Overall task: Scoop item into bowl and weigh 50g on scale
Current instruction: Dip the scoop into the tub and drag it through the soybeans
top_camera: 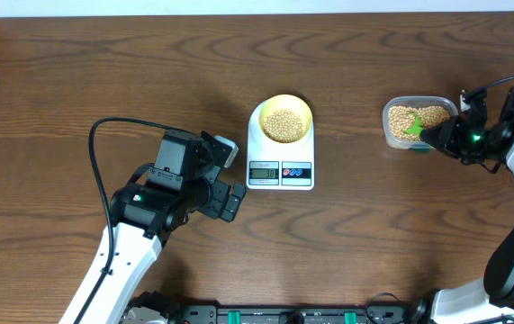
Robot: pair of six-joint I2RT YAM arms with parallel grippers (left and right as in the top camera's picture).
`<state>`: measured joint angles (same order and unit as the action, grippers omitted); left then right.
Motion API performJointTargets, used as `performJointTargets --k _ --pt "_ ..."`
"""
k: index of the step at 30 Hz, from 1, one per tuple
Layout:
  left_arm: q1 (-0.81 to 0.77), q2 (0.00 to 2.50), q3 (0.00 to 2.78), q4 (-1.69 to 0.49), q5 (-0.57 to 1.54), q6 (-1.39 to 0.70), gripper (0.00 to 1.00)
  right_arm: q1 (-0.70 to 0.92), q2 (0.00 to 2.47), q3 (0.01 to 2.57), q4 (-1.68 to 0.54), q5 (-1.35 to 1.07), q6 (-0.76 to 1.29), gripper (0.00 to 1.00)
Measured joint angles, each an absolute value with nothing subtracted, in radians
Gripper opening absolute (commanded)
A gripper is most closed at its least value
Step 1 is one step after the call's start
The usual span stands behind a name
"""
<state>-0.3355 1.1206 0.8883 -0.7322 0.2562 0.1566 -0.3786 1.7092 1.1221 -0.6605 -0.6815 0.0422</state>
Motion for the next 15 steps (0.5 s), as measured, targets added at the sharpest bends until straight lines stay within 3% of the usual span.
performJointTargets --k 15 --pt "-0.336 1.121 0.888 -0.732 0.256 0.157 0.98 -0.449 1.711 1.103 -0.633 -0.809 0.045 0.01"
